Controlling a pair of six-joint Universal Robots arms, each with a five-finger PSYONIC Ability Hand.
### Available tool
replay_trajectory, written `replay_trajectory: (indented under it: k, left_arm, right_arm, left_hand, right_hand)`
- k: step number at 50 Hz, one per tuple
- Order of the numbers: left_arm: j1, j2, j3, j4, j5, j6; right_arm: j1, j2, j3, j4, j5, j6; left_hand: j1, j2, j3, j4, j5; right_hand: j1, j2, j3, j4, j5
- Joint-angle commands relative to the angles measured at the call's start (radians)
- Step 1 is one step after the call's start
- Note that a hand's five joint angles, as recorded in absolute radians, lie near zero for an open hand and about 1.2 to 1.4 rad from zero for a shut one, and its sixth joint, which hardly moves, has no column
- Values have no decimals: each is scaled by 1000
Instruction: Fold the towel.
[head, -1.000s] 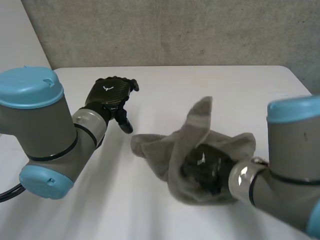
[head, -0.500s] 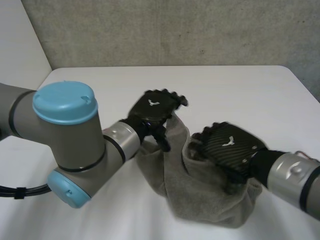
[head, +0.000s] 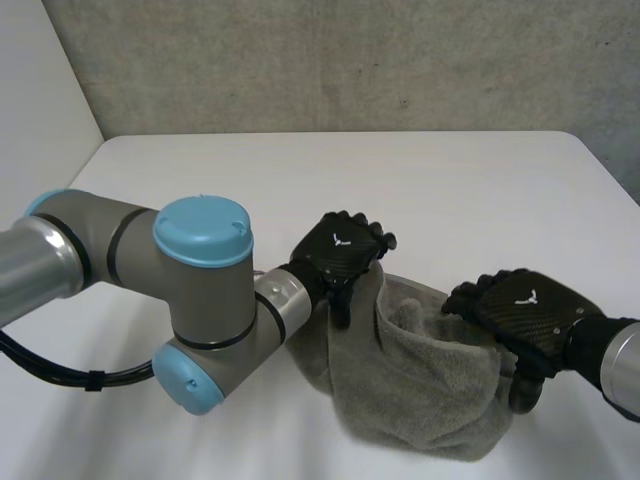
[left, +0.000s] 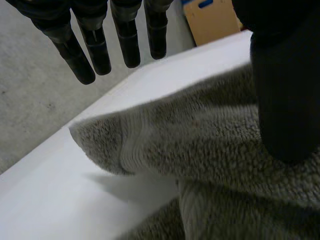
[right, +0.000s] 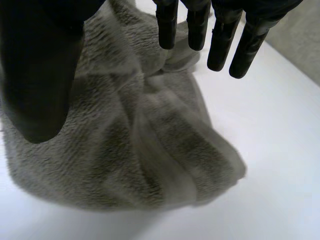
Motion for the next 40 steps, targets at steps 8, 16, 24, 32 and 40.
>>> replay_trajectory:
  k: [8, 16, 24, 32, 40]
  left_arm:
    - [-2, -96, 57, -53, 1, 158]
    - [16, -33, 97, -14, -131, 164]
    - [88, 174, 99, 223, -306, 121]
    - [99, 375, -65, 409, -329, -21]
    - [90, 435, -275, 368, -311, -6]
  right_arm:
    - [17, 221, -2, -23, -65, 32]
    - [45, 310, -209, -67, -52, 93]
    - [113, 208, -372, -580, 118, 369]
    - [190, 139, -314, -859, 225, 526]
    - [249, 206, -302, -638, 178, 422]
  left_hand:
    - [754, 764, 775, 752, 616]
    - [1030, 1040, 1050, 1027, 891]
    - [1030, 1040, 1050, 1027, 891]
    - [1030, 1040, 1050, 1027, 891]
    - [1030, 1040, 1050, 1027, 891]
  right_hand:
    - [508, 488, 488, 486, 498]
    - [1168, 1147, 1148, 1145, 1157]
    - [1168, 1147, 1148, 1145, 1157]
    - [1168, 1147, 1148, 1145, 1157]
    - [1168, 1147, 1148, 1145, 1157]
